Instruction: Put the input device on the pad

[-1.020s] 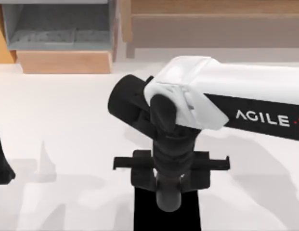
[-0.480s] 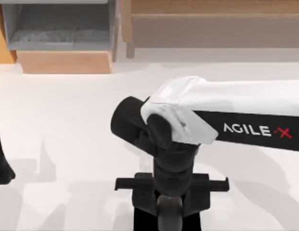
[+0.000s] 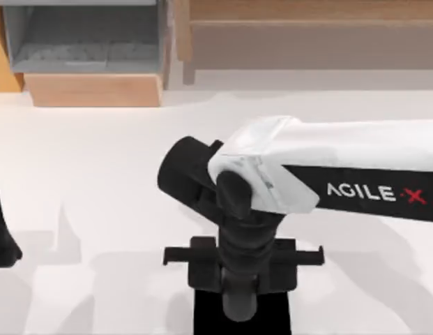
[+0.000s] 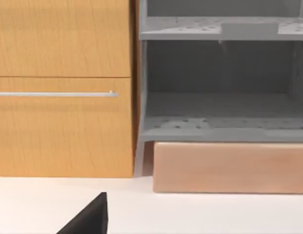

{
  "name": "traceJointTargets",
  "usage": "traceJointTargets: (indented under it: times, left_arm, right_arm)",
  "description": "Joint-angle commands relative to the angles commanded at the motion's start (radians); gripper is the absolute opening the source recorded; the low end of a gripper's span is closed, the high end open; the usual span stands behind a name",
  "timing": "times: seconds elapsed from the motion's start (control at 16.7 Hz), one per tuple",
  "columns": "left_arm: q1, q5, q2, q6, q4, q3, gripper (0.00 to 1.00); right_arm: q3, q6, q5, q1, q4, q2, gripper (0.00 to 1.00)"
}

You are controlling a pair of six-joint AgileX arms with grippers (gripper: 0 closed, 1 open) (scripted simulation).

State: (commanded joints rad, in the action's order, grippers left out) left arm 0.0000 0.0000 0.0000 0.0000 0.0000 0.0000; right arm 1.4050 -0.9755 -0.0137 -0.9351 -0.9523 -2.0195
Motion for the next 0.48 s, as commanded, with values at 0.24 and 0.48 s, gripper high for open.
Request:
traceJointTargets:
  times: [0.24,0.48]
  left_arm:
    - [0.0,0.0,0.0,0.0,0.0,0.0,1.0]
    - [0.0,0.0,0.0,0.0,0.0,0.0,1.0]
  right_arm:
    - [-0.011,0.001,0.02,0.001,0.015,-0.011,0.0]
    - [-0.011,0.001,0.02,0.001,0.015,-0.011,0.15]
